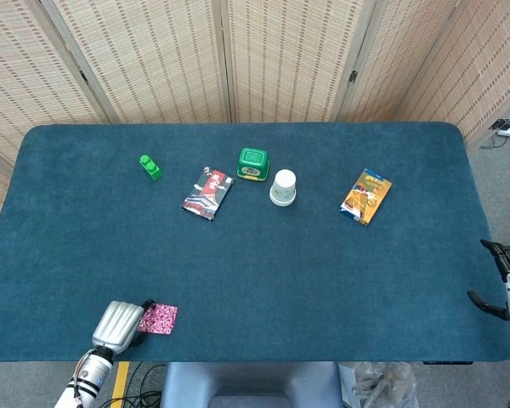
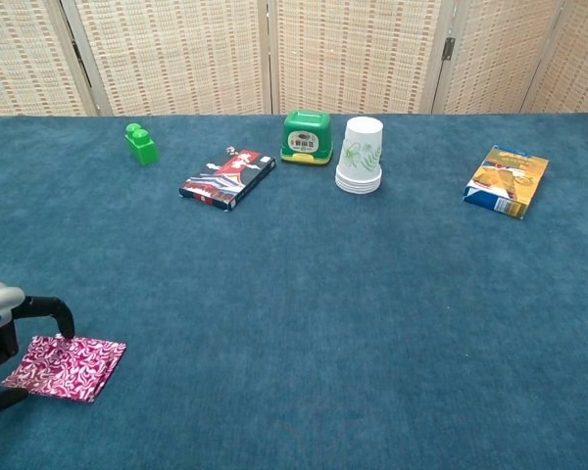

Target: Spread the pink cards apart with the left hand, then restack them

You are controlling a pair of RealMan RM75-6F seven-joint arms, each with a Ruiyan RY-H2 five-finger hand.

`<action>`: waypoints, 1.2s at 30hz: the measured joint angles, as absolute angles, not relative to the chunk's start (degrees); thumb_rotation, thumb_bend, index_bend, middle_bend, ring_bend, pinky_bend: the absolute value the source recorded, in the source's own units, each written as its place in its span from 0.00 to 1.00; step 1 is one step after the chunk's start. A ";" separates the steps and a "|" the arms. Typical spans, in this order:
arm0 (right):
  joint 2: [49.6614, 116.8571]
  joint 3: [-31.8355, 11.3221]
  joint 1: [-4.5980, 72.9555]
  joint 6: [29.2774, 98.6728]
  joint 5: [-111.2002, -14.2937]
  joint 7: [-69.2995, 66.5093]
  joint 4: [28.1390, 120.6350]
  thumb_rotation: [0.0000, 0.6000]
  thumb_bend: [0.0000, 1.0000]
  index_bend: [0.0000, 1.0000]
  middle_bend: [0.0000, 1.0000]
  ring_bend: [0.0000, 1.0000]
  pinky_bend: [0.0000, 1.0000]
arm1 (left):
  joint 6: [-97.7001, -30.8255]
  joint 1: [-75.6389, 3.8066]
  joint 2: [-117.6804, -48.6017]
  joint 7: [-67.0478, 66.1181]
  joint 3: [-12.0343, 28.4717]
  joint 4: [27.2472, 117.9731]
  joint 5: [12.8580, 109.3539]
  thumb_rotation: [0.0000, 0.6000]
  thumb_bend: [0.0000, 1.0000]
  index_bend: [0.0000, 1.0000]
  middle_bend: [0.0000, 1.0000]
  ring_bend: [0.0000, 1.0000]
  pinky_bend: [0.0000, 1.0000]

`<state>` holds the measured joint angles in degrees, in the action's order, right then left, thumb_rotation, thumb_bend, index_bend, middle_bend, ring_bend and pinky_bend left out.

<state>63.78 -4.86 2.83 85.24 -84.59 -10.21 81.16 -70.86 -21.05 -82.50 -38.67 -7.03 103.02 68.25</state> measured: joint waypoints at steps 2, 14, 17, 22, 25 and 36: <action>63.78 -4.87 2.82 85.23 -84.54 -10.21 81.14 1.00 0.22 0.12 0.23 0.21 0.18 | -70.80 -21.01 -82.60 -38.86 -6.79 103.02 68.15 1.00 0.33 0.33 0.97 0.91 1.00; 63.83 -4.89 2.88 85.22 -84.54 -10.21 81.11 1.00 0.22 0.12 0.23 0.22 0.18 | -69.78 -20.85 -82.56 -39.85 -6.21 103.19 67.16 1.00 0.33 0.29 0.97 0.91 1.00; 63.75 -4.91 2.90 85.34 -84.63 -10.11 81.27 1.00 0.22 0.12 0.23 0.22 0.18 | -69.74 -20.89 -82.18 -39.75 -5.86 103.86 67.08 1.00 0.33 0.27 0.97 0.91 1.00; 63.55 -4.95 2.93 85.33 -84.60 -9.86 81.54 1.00 0.22 0.12 0.23 0.22 0.19 | -70.58 -20.91 -80.70 -36.95 -3.95 104.98 67.58 1.00 0.33 0.26 0.97 0.91 1.00; 63.28 -4.97 2.99 85.40 -84.76 -9.58 81.84 1.00 0.22 0.12 0.23 0.22 0.18 | -71.08 -21.11 -78.84 -34.62 -1.73 105.85 67.33 1.00 0.33 0.27 0.97 0.89 1.00; 62.00 -4.05 4.17 84.08 -87.36 -12.29 82.12 1.00 0.26 0.12 0.24 0.22 0.18 | -76.38 -20.40 -74.38 -25.05 5.26 101.63 67.69 1.00 0.33 0.33 0.67 0.57 0.79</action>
<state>62.00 -4.05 4.17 84.08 -87.36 -12.29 82.12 -76.38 -20.40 -74.38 -25.05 5.26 101.63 67.69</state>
